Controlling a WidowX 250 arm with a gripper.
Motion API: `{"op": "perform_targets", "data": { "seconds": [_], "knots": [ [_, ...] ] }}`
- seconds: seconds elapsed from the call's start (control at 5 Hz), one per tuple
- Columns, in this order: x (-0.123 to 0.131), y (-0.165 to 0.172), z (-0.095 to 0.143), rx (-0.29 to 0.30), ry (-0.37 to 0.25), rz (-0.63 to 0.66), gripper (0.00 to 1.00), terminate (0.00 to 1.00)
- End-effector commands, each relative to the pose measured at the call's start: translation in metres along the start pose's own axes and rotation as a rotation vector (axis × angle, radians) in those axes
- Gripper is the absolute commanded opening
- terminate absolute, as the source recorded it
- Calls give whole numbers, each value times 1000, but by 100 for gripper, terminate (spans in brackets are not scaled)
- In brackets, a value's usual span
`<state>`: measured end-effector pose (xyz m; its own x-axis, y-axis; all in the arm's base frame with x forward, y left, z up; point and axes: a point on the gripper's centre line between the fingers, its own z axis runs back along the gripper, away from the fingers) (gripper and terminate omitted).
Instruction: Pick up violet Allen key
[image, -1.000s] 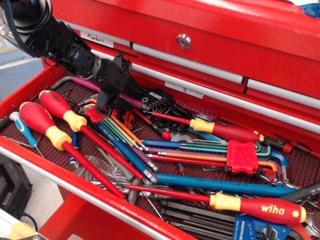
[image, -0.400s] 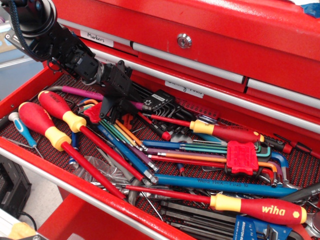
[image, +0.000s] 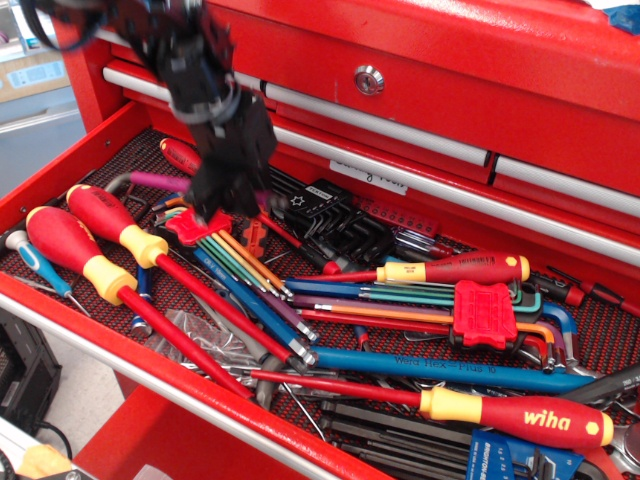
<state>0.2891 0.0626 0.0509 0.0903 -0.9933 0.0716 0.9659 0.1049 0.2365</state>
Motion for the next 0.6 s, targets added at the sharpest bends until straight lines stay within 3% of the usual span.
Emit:
{"op": "perform_targets", "data": {
  "seconds": [0.0, 0.2, 0.4],
  "knots": [
    [17, 17, 75, 67, 205, -13, 0, 0],
    [19, 26, 111, 88, 323, -42, 0, 0],
    [18, 35, 144, 96, 419, -64, 0, 100]
  ]
}}
